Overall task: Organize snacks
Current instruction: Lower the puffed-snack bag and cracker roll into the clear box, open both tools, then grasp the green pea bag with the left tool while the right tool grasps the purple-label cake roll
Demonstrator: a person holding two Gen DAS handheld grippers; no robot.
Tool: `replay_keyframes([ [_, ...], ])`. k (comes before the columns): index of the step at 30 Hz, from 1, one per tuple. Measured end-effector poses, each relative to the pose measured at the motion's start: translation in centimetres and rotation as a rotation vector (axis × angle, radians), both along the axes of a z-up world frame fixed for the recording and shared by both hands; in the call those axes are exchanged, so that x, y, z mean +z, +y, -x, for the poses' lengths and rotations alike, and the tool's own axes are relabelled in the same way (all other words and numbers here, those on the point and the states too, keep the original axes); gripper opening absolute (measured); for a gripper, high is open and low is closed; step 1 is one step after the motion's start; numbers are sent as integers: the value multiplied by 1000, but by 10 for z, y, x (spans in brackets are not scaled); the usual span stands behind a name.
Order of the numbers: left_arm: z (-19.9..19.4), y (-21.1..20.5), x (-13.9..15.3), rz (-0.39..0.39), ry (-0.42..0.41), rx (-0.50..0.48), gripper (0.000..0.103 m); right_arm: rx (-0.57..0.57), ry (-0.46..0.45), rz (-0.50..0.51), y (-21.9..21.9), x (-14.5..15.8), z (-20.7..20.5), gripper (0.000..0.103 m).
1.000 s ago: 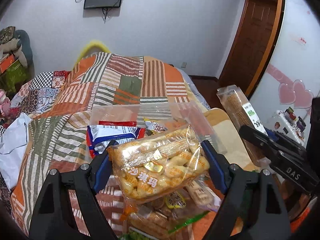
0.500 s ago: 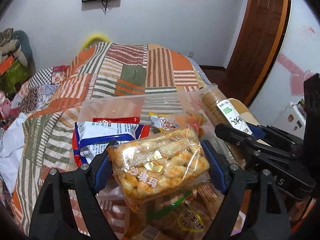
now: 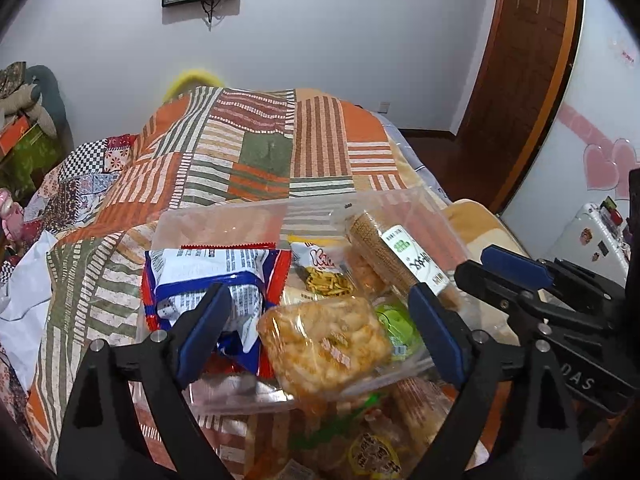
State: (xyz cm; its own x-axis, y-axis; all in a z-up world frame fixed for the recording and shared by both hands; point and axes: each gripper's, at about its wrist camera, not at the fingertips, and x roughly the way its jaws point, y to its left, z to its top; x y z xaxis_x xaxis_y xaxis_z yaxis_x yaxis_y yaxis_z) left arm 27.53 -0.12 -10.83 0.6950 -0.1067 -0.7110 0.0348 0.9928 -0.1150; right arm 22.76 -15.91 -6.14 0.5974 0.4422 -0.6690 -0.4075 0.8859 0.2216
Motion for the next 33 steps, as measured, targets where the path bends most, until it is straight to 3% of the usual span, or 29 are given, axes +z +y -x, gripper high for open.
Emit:
replay_keyframes([
  [10,50,16,20,-2,-30,-3,91,60,-3,-22,4,7,38,57],
  [18,90,43,9,0,11,18,92,147,17,17,27,-9,75,71],
  [23,108,51,-10,11,61,21,92,185,48,53,41,-25,78,72],
  [29,117,47,-36,8,129,-12,92,150,60,82,42,-38,71,71],
  [31,119,45,-44,7,150,-25,92,136,65,65,34,-39,72,65],
  [33,124,46,-51,10,159,-32,92,128,77,41,24,-40,73,50],
])
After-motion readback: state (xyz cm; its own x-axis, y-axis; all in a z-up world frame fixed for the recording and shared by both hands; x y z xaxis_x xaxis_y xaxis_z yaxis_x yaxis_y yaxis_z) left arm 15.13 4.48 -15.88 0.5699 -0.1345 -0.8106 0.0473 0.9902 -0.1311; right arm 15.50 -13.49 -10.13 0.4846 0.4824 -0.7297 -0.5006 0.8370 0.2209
